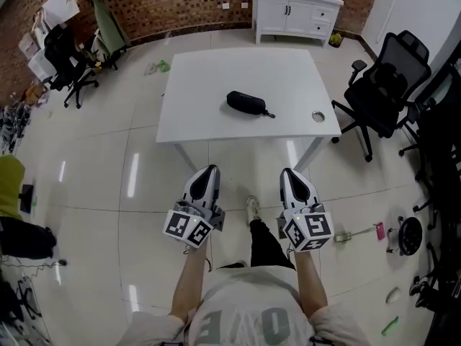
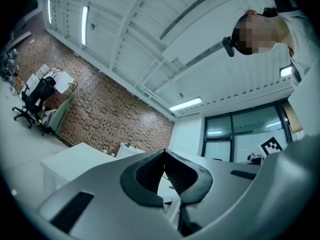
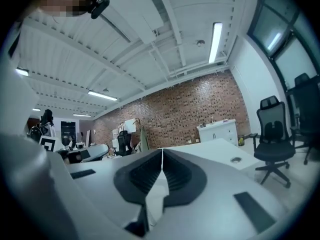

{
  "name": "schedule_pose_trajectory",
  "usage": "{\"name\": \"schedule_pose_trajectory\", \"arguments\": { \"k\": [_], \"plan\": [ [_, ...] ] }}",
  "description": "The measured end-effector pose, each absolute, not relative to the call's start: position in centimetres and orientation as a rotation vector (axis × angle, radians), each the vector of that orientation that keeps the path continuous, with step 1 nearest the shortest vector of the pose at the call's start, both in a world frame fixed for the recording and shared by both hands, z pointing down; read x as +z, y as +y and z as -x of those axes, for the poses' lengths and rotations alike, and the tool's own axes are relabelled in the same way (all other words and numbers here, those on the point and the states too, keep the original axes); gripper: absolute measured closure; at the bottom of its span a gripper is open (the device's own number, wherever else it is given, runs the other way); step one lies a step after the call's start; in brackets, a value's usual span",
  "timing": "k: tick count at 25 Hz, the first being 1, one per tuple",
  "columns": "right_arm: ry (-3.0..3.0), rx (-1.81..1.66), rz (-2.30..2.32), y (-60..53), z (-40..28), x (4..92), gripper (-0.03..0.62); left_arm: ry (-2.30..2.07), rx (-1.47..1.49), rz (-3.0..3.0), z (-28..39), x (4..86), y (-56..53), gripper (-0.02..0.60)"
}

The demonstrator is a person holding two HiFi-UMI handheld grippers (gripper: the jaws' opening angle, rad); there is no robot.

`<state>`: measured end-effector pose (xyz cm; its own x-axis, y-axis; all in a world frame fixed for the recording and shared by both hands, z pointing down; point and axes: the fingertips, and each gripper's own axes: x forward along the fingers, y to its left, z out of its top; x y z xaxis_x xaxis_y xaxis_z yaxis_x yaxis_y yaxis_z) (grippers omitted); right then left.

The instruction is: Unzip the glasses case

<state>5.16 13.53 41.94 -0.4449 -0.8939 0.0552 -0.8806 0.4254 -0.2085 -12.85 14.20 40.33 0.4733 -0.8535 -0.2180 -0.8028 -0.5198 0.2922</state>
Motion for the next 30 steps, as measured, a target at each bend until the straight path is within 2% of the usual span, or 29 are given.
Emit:
{"name": "schedule_pose_trajectory", "arguments": {
  "k": [4, 14, 24, 30],
  "plan": [
    [2.597, -0.293, 1.621, 22.0, -5.7, 39.6, 0.592, -1.476, -0.511, -2.582, 13.1, 38.2, 23.2, 0.591],
    [2.589, -0.371, 1.572, 37.4, -6.9, 39.3, 0.592, -1.554, -0.527, -2.531, 13.3, 38.1, 37.9, 0.591],
    [2.608, -0.41, 1.546, 53.8, -12.1, 40.4, 0.592, -1.601, -0.447, -2.552, 7.8, 38.1, 54.3, 0.591],
    [2.627, -0.278, 1.586, 58.8, -12.8, 38.1, 0.592, -1.66, -0.426, -2.51, 6.3, 37.4, 59.3, 0.591]
  ]
}}
